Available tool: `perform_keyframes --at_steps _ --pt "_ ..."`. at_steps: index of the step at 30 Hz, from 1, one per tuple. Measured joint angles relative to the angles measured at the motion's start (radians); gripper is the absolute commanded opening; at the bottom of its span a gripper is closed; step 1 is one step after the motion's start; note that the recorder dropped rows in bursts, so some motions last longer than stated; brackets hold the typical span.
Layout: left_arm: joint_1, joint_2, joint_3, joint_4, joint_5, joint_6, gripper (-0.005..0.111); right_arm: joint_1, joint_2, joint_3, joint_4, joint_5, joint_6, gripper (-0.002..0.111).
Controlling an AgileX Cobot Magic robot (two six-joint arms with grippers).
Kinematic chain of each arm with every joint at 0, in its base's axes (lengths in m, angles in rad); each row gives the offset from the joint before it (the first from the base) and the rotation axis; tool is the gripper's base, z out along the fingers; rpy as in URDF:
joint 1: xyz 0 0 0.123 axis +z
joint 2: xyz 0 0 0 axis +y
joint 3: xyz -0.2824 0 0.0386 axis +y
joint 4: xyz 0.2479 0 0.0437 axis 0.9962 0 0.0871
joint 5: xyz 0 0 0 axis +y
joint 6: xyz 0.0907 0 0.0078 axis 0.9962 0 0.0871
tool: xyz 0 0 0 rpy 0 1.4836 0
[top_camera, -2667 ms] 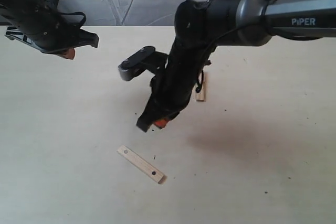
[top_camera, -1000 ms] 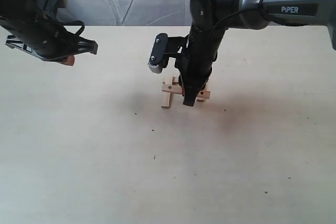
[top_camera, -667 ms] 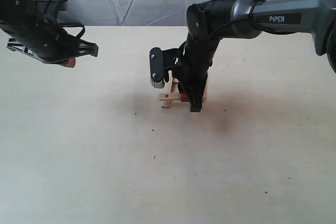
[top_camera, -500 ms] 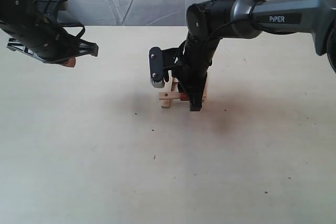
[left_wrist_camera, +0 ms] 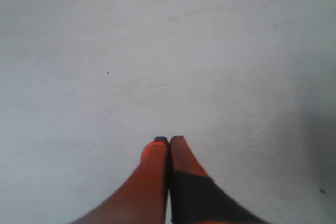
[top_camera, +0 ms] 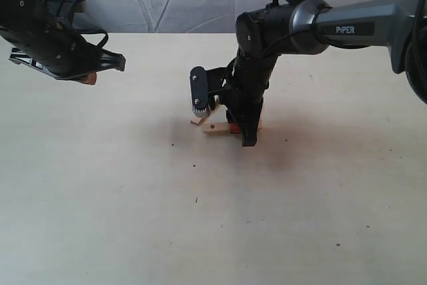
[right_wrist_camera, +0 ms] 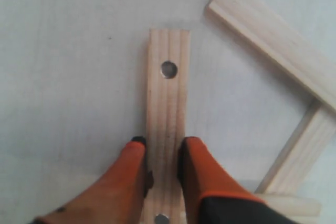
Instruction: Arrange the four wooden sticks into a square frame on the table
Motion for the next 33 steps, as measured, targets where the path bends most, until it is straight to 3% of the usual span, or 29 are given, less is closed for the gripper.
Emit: perform_keyframes --at_steps 12,27,33 --pt "0.0 0.0 0.0 -0.013 -0.005 0.0 0.0 0.0 0.0 -0.013 0.0 -0.004 0.134 -0.001" --pt "-0.003 0.187 0.0 -0.365 -0.169 0.0 0.0 0.0 -0.004 -0.075 0.0 0.019 0.313 -0.001" --pt "-0.073 0.252 0.0 -0.482 -0.248 0.0 0.0 0.0 -0.004 -0.075 0.0 0.021 0.34 -0.001"
